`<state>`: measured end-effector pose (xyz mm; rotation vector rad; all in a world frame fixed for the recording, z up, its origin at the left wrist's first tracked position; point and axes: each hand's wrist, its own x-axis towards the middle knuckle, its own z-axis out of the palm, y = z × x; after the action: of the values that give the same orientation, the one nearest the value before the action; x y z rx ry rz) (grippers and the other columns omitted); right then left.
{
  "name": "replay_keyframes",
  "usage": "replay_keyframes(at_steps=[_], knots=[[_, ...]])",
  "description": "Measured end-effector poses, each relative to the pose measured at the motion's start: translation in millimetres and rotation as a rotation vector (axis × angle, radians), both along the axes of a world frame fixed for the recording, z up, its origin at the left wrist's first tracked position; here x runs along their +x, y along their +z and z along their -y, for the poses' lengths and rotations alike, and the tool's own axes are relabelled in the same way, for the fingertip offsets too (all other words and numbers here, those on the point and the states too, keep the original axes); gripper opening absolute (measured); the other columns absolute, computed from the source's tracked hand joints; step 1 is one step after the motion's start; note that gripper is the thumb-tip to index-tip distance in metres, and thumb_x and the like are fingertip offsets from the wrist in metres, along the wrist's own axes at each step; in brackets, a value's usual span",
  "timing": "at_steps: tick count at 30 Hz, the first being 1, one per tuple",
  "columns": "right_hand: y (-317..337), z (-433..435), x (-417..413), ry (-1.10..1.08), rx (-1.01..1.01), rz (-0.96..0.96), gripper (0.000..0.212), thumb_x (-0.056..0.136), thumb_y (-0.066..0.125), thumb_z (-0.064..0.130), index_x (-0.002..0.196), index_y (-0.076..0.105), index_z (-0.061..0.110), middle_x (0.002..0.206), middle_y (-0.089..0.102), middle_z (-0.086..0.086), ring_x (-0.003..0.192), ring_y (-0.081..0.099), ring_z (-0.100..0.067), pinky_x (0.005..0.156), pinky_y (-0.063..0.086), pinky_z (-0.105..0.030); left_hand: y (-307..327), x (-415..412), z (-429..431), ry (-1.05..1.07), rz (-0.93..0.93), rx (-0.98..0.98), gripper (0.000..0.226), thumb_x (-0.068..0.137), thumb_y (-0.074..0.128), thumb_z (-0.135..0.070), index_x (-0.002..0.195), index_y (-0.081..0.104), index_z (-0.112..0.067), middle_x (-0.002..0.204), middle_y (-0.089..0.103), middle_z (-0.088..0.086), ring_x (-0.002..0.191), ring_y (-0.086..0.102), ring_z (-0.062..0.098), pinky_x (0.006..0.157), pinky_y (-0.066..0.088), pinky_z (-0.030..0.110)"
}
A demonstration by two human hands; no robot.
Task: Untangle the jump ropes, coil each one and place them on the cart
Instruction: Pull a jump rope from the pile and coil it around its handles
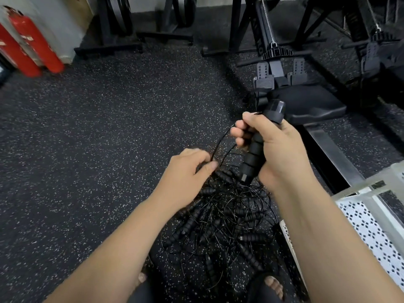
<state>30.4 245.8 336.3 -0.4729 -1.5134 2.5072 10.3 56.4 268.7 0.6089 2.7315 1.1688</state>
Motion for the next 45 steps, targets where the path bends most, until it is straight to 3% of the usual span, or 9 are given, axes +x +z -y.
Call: replay_keyframes(at_steps=[4,11,15,18,23,26,33,39,45], knots=[[0,-3,0,-0.032,0.0,-0.007,0.01,0.099,0.073,0.006,0.105,0.065,0.003,0.087,0.074,-0.011,0.078,0.074,-0.022,0.065,0.056,-0.028,3,-4,12,0.01,0.135,-0.163,0.021,0.105,0.061,-0.049,0.093,0.071,-0.037,0.057,0.06,-0.02,0.05,0.051,0.006,0.056,0.041,0.029],[-1,-7,-1,-0.107,-0.022,-0.009,0.011,0.099,0.073,0.004,0.107,0.065,0.002,0.085,0.073,-0.011,0.076,0.073,-0.022,0.063,0.056,-0.026,1,-16,28,-0.011,0.271,-0.246,0.009,0.098,0.076,-0.041,0.089,0.077,-0.042,0.089,0.075,-0.018,0.085,0.07,0.002,0.085,0.059,0.031],[1,-8,-1,-0.122,-0.03,-0.031,0.007,0.1,0.072,0.005,0.102,0.066,0.005,0.085,0.074,-0.009,0.077,0.073,-0.023,0.064,0.056,-0.026,-7,-18,38,-0.08,0.361,-0.408,0.014,0.097,0.078,-0.032,0.083,0.078,-0.034,0.09,0.079,-0.011,0.086,0.076,0.017,0.081,0.062,0.035],[8,-15,-2,-0.168,-0.035,-0.06,0.007,0.1,0.072,0.005,0.101,0.066,0.005,0.084,0.074,-0.008,0.078,0.073,-0.022,0.065,0.057,-0.027,-14,-15,42,-0.094,0.409,-0.446,0.022,0.102,0.07,-0.045,0.084,0.079,-0.035,0.08,0.076,-0.001,0.055,0.06,0.016,0.058,0.051,0.026],[2,-18,-3,-0.133,-0.089,-0.067,0.017,0.103,0.073,0.019,0.11,0.065,0.005,0.095,0.077,-0.011,0.086,0.075,-0.021,0.067,0.057,-0.026,6,-17,36,0.069,0.344,-0.146,0.037,0.113,0.046,-0.046,0.092,0.075,-0.033,0.091,0.08,-0.017,0.084,0.073,0.01,0.088,0.06,0.038],[-4,-15,-6,-0.033,-0.058,-0.022,0.03,0.104,0.073,0.03,0.118,0.067,0.005,0.111,0.08,-0.02,0.092,0.073,-0.022,0.076,0.059,-0.029,17,-13,24,0.098,0.321,-0.035,0.041,0.115,0.04,-0.044,0.094,0.071,-0.03,0.081,0.079,-0.011,0.07,0.061,0.011,0.077,0.053,0.042],[-35,6,1,0.312,0.409,0.264,0.021,0.093,0.084,0.027,0.111,0.077,0.019,0.104,0.082,-0.003,0.108,0.078,-0.029,0.102,0.062,-0.049,24,-7,12,0.09,0.365,0.209,0.044,0.114,0.044,-0.047,0.088,0.071,-0.024,0.066,0.068,0.0,0.071,0.066,0.019,0.096,0.054,0.048],[-50,46,9,0.528,0.417,0.187,0.012,0.089,0.07,0.008,0.099,0.073,0.014,0.103,0.081,-0.009,0.101,0.077,-0.029,0.099,0.059,-0.044,33,-10,11,0.209,0.494,0.537,0.04,0.112,0.052,-0.043,0.085,0.064,-0.017,0.064,0.051,-0.001,0.059,0.046,0.014,0.059,0.039,0.03],[-64,69,18,0.684,0.495,0.243,0.018,0.085,0.07,0.011,0.101,0.076,0.014,0.105,0.083,-0.008,0.088,0.063,-0.022,0.088,0.051,-0.047,34,-26,28,0.357,0.669,0.938,0.032,0.115,0.046,-0.034,0.096,0.062,-0.013,0.068,0.047,-0.004,0.058,0.044,0.011,0.054,0.035,0.024]])
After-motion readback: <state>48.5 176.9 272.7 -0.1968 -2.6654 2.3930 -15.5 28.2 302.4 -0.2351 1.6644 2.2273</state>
